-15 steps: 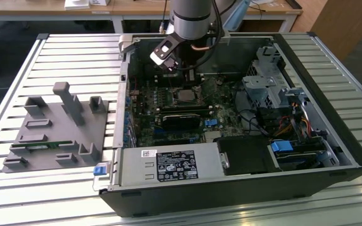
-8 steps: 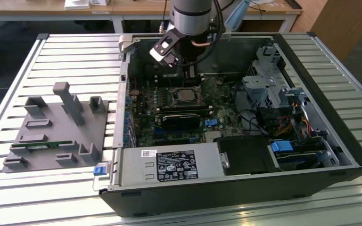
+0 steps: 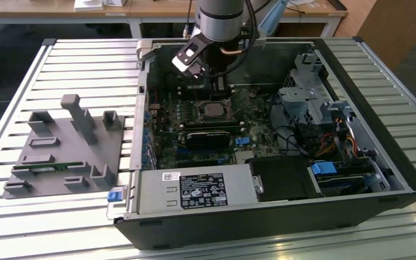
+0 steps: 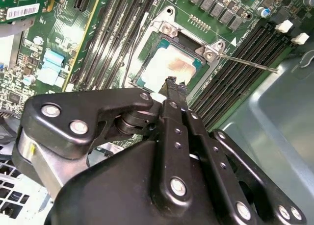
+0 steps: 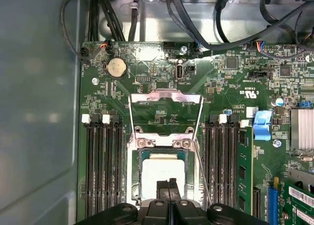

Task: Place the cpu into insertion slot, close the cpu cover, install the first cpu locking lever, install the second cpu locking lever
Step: 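Close the cpu cover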

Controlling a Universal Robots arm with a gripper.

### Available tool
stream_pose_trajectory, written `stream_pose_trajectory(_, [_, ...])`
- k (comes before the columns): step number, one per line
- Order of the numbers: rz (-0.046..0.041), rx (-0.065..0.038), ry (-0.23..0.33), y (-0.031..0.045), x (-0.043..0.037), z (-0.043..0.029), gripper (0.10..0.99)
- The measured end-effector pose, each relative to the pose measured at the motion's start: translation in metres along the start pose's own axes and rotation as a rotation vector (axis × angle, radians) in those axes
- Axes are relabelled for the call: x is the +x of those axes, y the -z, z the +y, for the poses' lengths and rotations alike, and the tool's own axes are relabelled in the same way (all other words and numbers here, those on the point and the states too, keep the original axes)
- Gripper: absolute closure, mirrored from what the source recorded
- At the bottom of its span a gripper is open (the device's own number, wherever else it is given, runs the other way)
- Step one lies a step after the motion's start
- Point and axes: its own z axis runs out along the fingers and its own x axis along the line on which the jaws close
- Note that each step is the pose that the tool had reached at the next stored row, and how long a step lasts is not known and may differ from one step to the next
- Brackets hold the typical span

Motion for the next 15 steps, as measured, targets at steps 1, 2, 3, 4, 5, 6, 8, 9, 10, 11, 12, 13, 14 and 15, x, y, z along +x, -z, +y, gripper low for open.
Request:
stream_pose_trajectory(1, [0.0, 0.0, 0.0, 0.0, -0.0004, 0.0, 0.98])
stream_pose_trajectory(2, [0.0, 0.0, 0.0, 0.0, -0.0007, 0.0, 0.98])
stream_pose_trajectory(3, [0.0001, 0.0, 0.0, 0.0, -0.001, 0.0, 0.98])
stream_pose_trajectory(4, [0.0001, 0.0, 0.0, 0.0, -0.0013, 0.0, 0.98])
stream_pose_trajectory(5, [0.0001, 0.0, 0.0, 0.0, -0.0016, 0.0, 0.98])
stream_pose_trajectory(6, [0.0002, 0.0, 0.0, 0.0, -0.0018, 0.0, 0.98])
stream_pose_trajectory(8, [0.0001, 0.0, 0.0, 0.0, -0.0022, 0.0001, 0.98])
stream_pose_trajectory(9, [0.0, 0.0, 0.0, 0.0, -0.0022, 0.0002, 0.98])
stream_pose_trajectory(10, [0.0, 0.0, 0.0, 0.0, -0.0023, 0.0002, 0.98])
stream_pose_trajectory(11, [0.0, 0.0, 0.0, 0.0, -0.0023, 0.0003, 0.98])
stream_pose_trajectory(12, [0.0, 0.0, 0.0, 0.0, -0.0023, 0.0005, 0.98])
stream_pose_trajectory(13, [0.0001, 0.0, 0.0, 0.0, -0.0023, 0.001, 0.98])
stream_pose_trajectory(14, [0.0, 0.0, 0.0, 0.0, -0.0023, 0.0016, 0.98])
stream_pose_trajectory(15, [0.0, 0.0, 0.0, 0.0, -0.0023, 0.0025, 0.98])
